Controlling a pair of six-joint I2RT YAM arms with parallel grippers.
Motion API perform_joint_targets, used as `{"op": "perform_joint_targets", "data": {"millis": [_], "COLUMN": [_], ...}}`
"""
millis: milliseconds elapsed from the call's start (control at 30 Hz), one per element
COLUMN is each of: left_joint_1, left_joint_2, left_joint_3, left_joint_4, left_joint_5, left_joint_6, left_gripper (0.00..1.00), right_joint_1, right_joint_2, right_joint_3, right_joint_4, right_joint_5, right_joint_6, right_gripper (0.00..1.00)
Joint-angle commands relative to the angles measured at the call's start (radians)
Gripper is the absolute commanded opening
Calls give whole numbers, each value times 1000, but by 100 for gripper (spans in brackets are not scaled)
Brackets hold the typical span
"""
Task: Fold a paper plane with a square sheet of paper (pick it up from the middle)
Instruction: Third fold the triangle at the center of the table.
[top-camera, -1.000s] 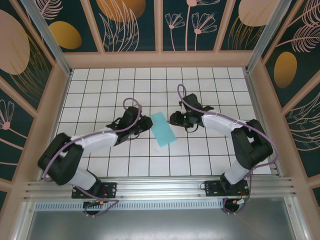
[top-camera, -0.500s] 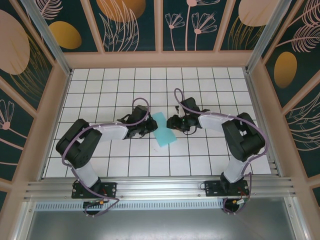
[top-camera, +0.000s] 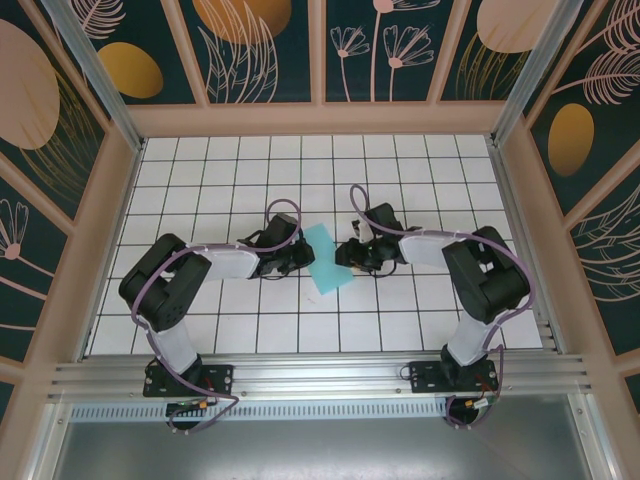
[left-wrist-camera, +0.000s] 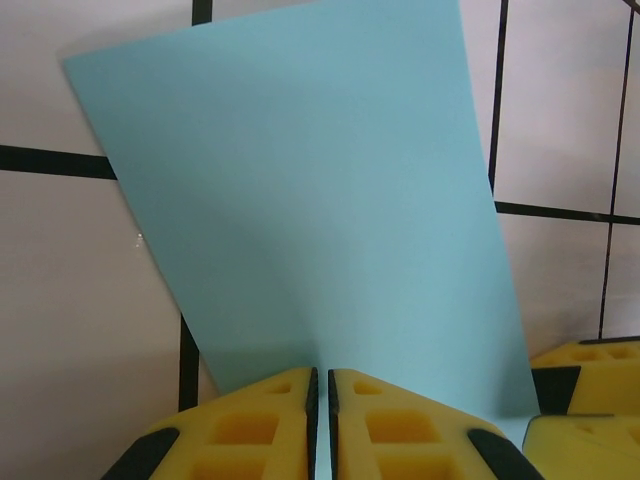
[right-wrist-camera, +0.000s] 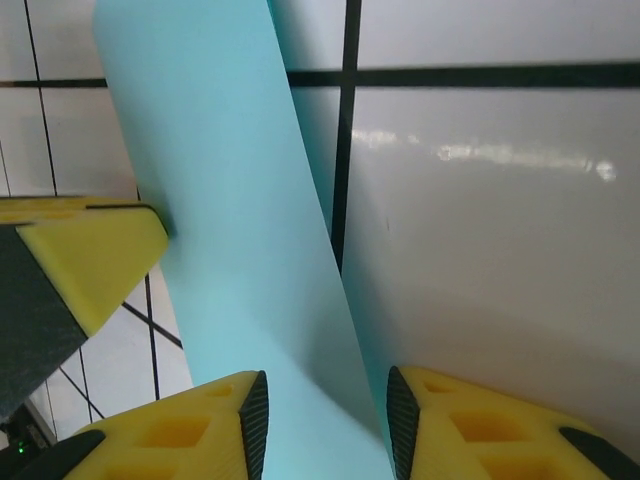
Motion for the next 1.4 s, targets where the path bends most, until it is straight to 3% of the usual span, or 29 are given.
{"op": "perform_joint_targets", "data": {"millis": [0,633,733,933,1033,1367], "left_joint_1": [7,7,7,5,5,-51], "left_joint_2": [29,43,41,-1,-44,-362], "left_joint_3": [33,57,57,49,60,-153], "left_joint_4": [-7,-43,-45,-29,-45,75], "left_joint_5": [18,36,33,43,26,-79], "left_joint_6": [41,202,205,210,216,254], "left_gripper": [13,14,14,17,18,31], "right_joint_1": [0,-62,-68,-70,-70,-65], "right_joint_2": [-59,83,96,84,63,-1], "right_joint_3": [-41,79,94,94,64,-3], "right_joint_4": [34,41,28,29,63,95], "right_joint_5": [-53,-184,-182,-198,-206,-153], "right_joint_6": [0,-68,-75,-70,-38,88], "right_gripper": [39,35,28,6,0,0]}}
